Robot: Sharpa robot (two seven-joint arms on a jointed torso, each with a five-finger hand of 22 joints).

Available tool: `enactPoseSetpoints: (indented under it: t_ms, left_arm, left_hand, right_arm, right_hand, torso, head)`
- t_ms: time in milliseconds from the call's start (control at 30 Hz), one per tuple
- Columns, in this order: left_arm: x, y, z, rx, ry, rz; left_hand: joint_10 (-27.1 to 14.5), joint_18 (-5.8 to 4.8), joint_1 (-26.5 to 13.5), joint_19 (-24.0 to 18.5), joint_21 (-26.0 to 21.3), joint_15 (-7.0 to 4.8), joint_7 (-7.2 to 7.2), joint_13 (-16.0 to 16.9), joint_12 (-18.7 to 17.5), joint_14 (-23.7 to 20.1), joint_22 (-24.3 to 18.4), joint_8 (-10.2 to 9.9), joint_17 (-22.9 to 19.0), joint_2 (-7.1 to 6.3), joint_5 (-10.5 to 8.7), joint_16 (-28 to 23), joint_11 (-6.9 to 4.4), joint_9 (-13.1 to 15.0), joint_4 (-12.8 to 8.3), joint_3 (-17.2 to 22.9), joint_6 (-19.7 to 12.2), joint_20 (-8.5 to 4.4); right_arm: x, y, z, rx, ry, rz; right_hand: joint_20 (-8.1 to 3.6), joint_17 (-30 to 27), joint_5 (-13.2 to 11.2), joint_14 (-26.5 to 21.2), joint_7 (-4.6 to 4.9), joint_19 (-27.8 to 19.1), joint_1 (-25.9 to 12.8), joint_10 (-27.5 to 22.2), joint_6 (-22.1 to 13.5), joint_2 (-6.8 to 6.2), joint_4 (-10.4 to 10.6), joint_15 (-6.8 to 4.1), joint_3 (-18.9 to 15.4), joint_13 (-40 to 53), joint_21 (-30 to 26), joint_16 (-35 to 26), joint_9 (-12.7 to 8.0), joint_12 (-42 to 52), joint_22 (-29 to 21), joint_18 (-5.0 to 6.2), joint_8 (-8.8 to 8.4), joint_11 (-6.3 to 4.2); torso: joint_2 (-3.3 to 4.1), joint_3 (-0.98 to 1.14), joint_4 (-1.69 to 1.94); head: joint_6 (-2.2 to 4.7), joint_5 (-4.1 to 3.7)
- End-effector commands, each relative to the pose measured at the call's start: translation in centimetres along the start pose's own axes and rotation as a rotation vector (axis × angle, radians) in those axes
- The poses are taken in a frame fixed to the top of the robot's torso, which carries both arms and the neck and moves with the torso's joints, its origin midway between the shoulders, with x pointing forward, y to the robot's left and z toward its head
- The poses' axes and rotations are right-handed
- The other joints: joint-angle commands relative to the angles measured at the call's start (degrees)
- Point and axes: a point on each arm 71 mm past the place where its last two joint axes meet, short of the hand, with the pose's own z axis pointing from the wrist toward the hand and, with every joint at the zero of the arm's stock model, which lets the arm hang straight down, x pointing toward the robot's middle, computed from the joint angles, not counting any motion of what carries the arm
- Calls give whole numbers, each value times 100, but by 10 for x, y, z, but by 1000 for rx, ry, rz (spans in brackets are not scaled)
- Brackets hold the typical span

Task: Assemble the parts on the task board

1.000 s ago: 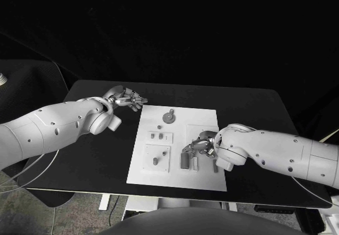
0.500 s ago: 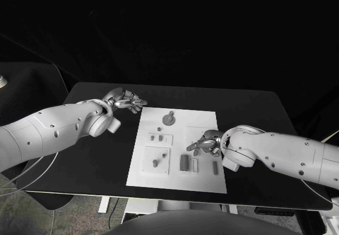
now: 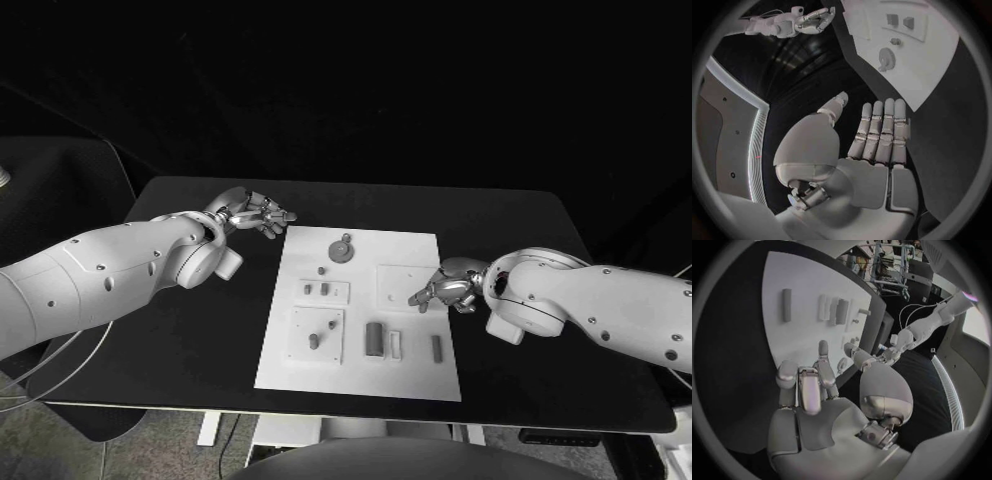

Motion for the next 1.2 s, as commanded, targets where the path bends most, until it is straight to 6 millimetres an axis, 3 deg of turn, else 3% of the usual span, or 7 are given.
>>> enactPoseSetpoints:
  t_ms: [33, 233, 433, 567, 900, 1200]
  left_arm:
    - [-1, -2, 0, 15, -9, 1]
    - [1, -3, 1, 18, -4, 0]
    - [1, -3, 1, 19, -6, 1]
    - [1, -3, 1, 19, -7, 2]
    - [0, -2, 0, 19, -7, 2]
    - [1, -3, 0, 20, -5, 1]
  left_hand:
    - [-27, 69, -42, -30, -37, -3, 0, -7, -36, -39, -9, -30, -7, 0, 20, -22, -8, -7, 21, -9, -36, -10]
    - [-27, 69, -41, -31, -37, -3, 2, -7, -37, -39, -9, -31, -8, -1, 20, -22, -8, -8, 20, -9, -37, -10]
    - [-27, 69, -40, -31, -37, -3, 4, -6, -38, -39, -9, -31, -8, -1, 20, -22, -8, -8, 20, -9, -36, -11]
    - [-27, 69, -40, -32, -38, -3, 5, -6, -38, -39, -8, -30, -8, 0, 20, -21, -8, -7, 20, -9, -35, -11]
    - [-27, 69, -40, -32, -38, -3, 6, -6, -40, -38, -8, -30, -9, 0, 20, -21, -8, -7, 20, -9, -34, -11]
    - [-27, 68, -40, -33, -38, -3, 7, -5, -41, -38, -8, -29, -9, 0, 20, -21, -8, -7, 20, -9, -33, -11]
  right_arm:
    - [3, -7, -3, 23, 58, -154]
    - [7, -24, -11, 107, 86, -214]
    - [15, -35, -9, 160, 94, -229]
    - [25, -40, -5, 178, 112, -237]
    - [35, -42, 4, 191, 122, -248]
    - [40, -36, 8, 178, 125, -250]
  right_hand:
    - [-13, -6, 9, 207, 106, -24, 66, -5, 141, 13, 1, -38, 41, 8, 590, -11, 13, 18, 1, 141, 27, -31]
    - [-11, -8, 3, 208, 99, -26, 74, -4, 188, 13, 10, -36, 46, 4, 591, -12, 26, 12, 1, 141, 54, -30]
    - [-7, 42, -4, 239, 83, -26, 78, 5, 260, 17, 25, -33, 49, -1, 594, 9, 47, 5, 2, 141, 97, -28]
    - [-6, 65, -5, 253, 79, -25, 78, 9, 278, 19, 29, -33, 50, -2, 595, 19, 52, 4, 3, 141, 107, -28]
    - [-4, 69, -7, 261, 73, -23, 78, 19, 305, 33, 38, -32, 54, -4, 598, 24, 61, 3, 4, 141, 123, -27]
    - [-3, 62, -8, 259, 72, -22, 75, 22, 314, 36, 42, -31, 54, -5, 599, 23, 63, 2, 4, 141, 128, -27]
  torso:
    - [4, 3, -8]
    - [7, 20, 1]
    - [11, 16, -11]
    - [10, 13, 2]
    - [4, -7, 9]
    - [2, -11, 13]
  head:
    - [34, -62]
    - [8, -111]
    - [-16, -128]
    - [-38, -115]
    - [-76, -110]
    - [-82, -86]
